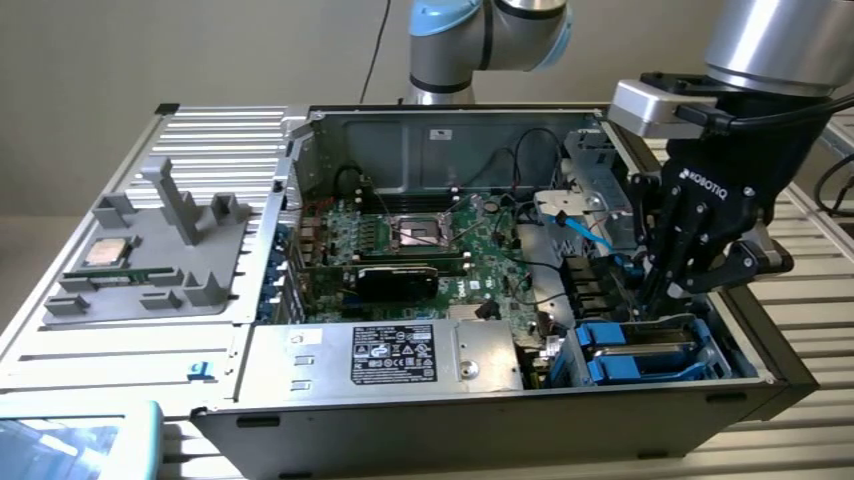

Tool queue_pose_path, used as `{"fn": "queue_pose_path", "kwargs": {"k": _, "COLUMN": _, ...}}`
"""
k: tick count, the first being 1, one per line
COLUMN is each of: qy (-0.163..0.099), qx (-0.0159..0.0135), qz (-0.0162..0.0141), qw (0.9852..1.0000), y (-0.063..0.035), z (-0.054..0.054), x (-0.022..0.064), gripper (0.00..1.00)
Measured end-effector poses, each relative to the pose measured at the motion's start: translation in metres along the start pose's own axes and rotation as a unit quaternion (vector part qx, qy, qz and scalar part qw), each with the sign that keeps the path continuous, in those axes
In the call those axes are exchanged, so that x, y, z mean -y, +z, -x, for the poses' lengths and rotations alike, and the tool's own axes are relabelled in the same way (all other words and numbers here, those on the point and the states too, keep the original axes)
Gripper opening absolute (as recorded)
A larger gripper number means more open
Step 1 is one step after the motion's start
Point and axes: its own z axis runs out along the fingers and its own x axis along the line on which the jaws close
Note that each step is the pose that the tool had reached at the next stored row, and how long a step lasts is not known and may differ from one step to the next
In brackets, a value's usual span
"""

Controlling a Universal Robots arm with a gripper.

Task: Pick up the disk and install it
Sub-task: 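Insert the first disk wire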

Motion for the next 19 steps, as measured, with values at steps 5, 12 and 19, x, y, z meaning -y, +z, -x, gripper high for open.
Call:
{"fn": "queue_pose_path", "kwargs": {"k": 5, "qy": 0.014, "qx": 0.0013, "qz": 0.0038, "qw": 0.9999, "y": 0.0003, "z": 0.0003, "x": 0.0007, "gripper": 0.17}}
{"fn": "queue_pose_path", "kwargs": {"k": 12, "qy": 0.023, "qx": 0.0024, "qz": 0.0076, "qw": 0.9997, "y": 0.0002, "z": 0.0012, "x": 0.0052, "gripper": 0.17}}
{"fn": "queue_pose_path", "kwargs": {"k": 19, "qy": 0.045, "qx": 0.0047, "qz": 0.0129, "qw": 0.9989, "y": 0.0012, "z": 0.0019, "x": 0.0072, "gripper": 0.17}}
